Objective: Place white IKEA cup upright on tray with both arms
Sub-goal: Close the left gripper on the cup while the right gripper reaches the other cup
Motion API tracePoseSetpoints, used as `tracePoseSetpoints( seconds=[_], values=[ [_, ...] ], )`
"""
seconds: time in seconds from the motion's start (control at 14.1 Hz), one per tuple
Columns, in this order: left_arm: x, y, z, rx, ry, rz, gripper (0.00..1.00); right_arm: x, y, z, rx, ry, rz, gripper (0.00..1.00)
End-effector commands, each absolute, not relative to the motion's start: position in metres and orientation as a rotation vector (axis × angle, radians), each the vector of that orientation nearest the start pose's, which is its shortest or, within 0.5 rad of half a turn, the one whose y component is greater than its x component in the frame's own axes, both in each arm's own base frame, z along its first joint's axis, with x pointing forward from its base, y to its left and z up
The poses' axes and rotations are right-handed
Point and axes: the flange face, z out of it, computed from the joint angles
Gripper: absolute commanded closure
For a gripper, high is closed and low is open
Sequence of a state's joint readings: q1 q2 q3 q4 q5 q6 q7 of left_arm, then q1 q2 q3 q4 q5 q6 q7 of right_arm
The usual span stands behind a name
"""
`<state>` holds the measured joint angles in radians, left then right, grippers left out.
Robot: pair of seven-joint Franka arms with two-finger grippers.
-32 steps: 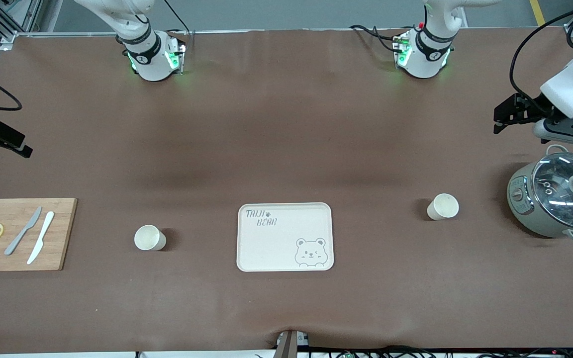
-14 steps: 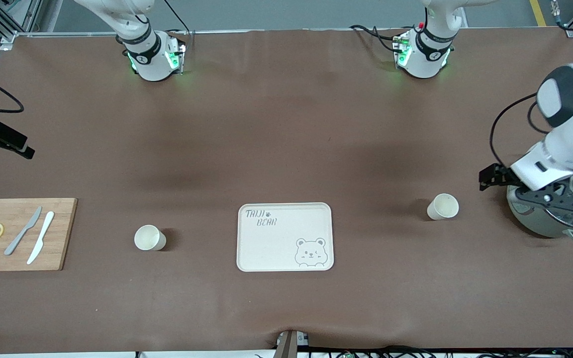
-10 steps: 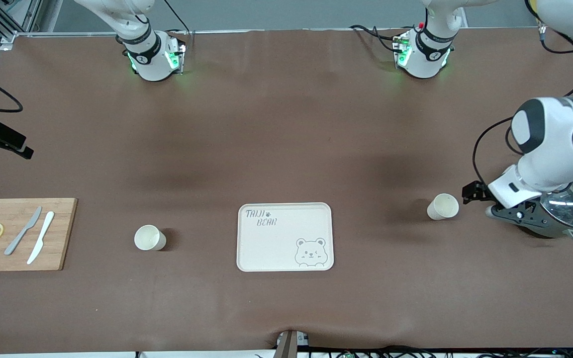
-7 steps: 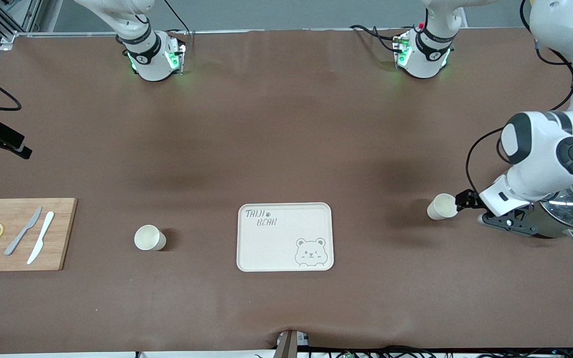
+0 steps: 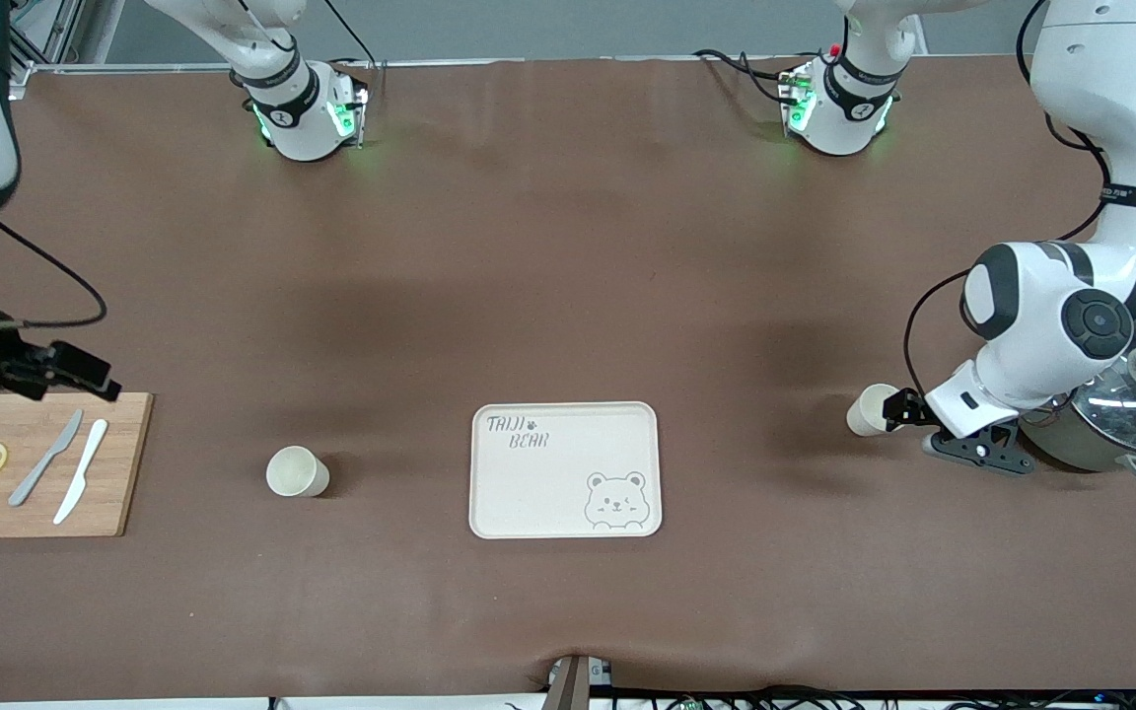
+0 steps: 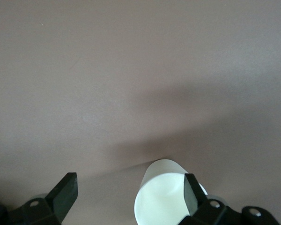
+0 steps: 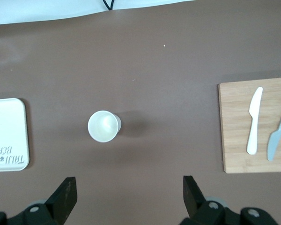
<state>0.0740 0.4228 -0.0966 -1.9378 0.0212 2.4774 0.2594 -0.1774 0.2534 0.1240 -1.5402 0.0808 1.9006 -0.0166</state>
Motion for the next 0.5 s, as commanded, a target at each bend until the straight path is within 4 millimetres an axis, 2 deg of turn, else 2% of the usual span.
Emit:
tracePoseSetpoints(
  seconds=[0.0,0.14,0.28,0.43],
  values=[
    [0.617,-0.01,0.267,-3.108,0.472,-0.205,0.0,0.667,-0.025,0.499,-3.014,0.085,-0.178,0.0],
    [0.607,-0.01,0.265,-3.107,0.473,-0.195,0.0,0.674,-0.013,0.48,-3.01,0.111,-0.162,0.0],
    [0.599,-0.009,0.258,-3.106,0.472,-0.202,0.0,0.678,0.01,0.465,-3.02,0.107,-0.129,0.0],
    [0.597,-0.009,0.251,-3.106,0.474,-0.207,0.0,0.686,0.017,0.45,-3.016,0.149,-0.145,0.0]
  ],
)
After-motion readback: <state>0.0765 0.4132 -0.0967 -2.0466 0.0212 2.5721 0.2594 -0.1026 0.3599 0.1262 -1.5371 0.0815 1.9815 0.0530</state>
